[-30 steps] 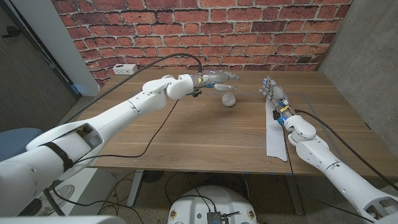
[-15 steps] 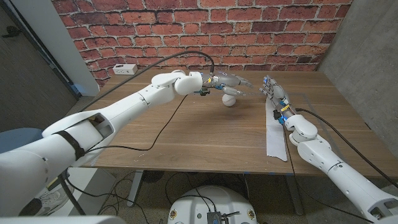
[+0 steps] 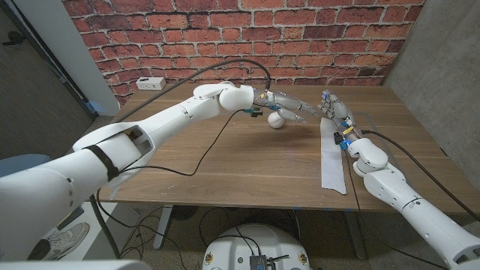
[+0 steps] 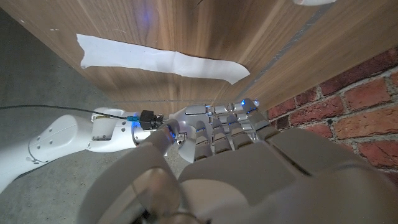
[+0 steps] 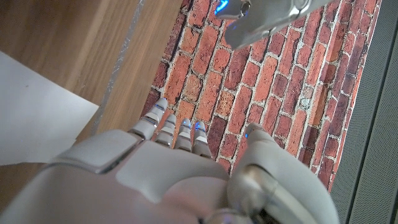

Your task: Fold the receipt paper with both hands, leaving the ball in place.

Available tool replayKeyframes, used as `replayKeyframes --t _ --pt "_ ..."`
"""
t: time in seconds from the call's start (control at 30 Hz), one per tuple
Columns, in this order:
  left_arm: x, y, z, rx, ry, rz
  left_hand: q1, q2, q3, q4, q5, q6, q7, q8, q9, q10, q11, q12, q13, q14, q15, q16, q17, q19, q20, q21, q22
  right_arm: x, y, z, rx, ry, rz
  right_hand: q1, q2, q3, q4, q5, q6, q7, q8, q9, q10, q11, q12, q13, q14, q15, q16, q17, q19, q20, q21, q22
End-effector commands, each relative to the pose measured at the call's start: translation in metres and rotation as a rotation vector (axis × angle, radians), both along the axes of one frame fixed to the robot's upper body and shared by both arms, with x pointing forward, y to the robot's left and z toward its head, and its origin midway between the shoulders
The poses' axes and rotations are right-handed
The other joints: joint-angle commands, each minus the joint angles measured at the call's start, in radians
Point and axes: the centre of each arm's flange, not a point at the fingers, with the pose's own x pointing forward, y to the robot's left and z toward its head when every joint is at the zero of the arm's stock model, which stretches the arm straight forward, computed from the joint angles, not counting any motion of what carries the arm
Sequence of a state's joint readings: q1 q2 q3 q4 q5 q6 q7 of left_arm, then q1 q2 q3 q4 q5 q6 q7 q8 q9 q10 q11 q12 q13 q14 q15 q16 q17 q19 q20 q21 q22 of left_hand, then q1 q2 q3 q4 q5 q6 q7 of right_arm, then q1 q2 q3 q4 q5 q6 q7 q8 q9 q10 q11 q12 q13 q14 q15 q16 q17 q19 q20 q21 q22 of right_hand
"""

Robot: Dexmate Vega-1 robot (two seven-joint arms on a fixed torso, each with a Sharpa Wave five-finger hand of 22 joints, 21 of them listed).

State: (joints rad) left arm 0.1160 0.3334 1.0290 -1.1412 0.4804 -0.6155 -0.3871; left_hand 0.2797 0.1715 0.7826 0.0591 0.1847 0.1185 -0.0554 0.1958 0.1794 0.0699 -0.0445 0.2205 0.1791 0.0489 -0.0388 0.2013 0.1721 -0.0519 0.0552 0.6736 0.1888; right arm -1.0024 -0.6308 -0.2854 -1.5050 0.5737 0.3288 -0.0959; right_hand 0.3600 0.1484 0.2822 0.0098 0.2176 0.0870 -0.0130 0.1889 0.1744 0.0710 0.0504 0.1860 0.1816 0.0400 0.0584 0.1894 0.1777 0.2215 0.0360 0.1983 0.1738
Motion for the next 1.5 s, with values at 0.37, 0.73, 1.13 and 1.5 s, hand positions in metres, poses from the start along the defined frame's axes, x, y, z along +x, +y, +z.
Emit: replayKeyframes --t 0.37,0.73,1.13,1.5 --pt "0.008 -0.039 -0.014 0.118 0.19 -0.076 0.079 0.043 0.057 -0.028 -0.005 0.062 0.003 0.01 0.003 0.061 -0.01 0.011 0.005 0.049 -0.021 0.006 0.001 0.022 -0.003 0.022 0.003 -0.027 -0.044 0.002 -0.066 -0.059 -0.258 0.13 0.017 0.07 -0.102 -0.025 0.078 -0.006 0.017 0.006 0.07 -0.01 0.019 0.003 0.066 -0.015 0.015 0.0 0.053 -0.01 0.016 0.002" --pt "0.02 -0.07 -0.027 0.174 0.242 0.012 0.132 0.044 0.083 -0.05 -0.008 0.108 0.002 0.016 0.003 0.105 -0.018 0.018 0.006 0.083 -0.028 0.009 0.001 0.035 -0.001 0.033 0.004 -0.042 -0.054 -0.003 -0.151 -0.06 -0.43 0.198 0.025 0.103 -0.144 -0.033 0.128 -0.008 0.023 0.008 0.111 -0.021 0.023 0.003 0.11 -0.027 0.022 0.002 0.083 -0.015 0.021 0.003" --pt "0.031 -0.091 -0.047 0.175 0.339 0.146 0.193 0.032 0.076 -0.083 -0.017 0.203 0.021 0.027 0.005 0.19 -0.007 0.031 0.008 0.118 -0.013 0.01 0.003 0.038 0.028 0.044 0.004 -0.059 -0.063 -0.017 -0.159 -0.047 -0.506 0.226 0.03 0.116 -0.154 -0.034 0.156 -0.013 0.025 0.008 0.137 -0.025 0.026 0.003 0.133 -0.028 0.027 0.005 0.098 -0.007 0.024 0.004" --pt "0.038 -0.096 -0.063 0.083 0.598 0.239 0.067 0.006 -0.047 0.066 -0.011 0.281 0.055 0.023 0.01 0.259 0.018 0.031 0.009 0.116 0.015 0.008 0.016 -0.006 0.059 0.032 0.004 -0.067 -0.063 -0.018 -0.149 -0.044 -0.515 0.229 0.034 0.118 -0.149 -0.035 0.157 -0.014 0.022 0.009 0.134 -0.027 0.022 0.004 0.133 -0.029 0.027 0.008 0.098 -0.007 0.023 0.005"
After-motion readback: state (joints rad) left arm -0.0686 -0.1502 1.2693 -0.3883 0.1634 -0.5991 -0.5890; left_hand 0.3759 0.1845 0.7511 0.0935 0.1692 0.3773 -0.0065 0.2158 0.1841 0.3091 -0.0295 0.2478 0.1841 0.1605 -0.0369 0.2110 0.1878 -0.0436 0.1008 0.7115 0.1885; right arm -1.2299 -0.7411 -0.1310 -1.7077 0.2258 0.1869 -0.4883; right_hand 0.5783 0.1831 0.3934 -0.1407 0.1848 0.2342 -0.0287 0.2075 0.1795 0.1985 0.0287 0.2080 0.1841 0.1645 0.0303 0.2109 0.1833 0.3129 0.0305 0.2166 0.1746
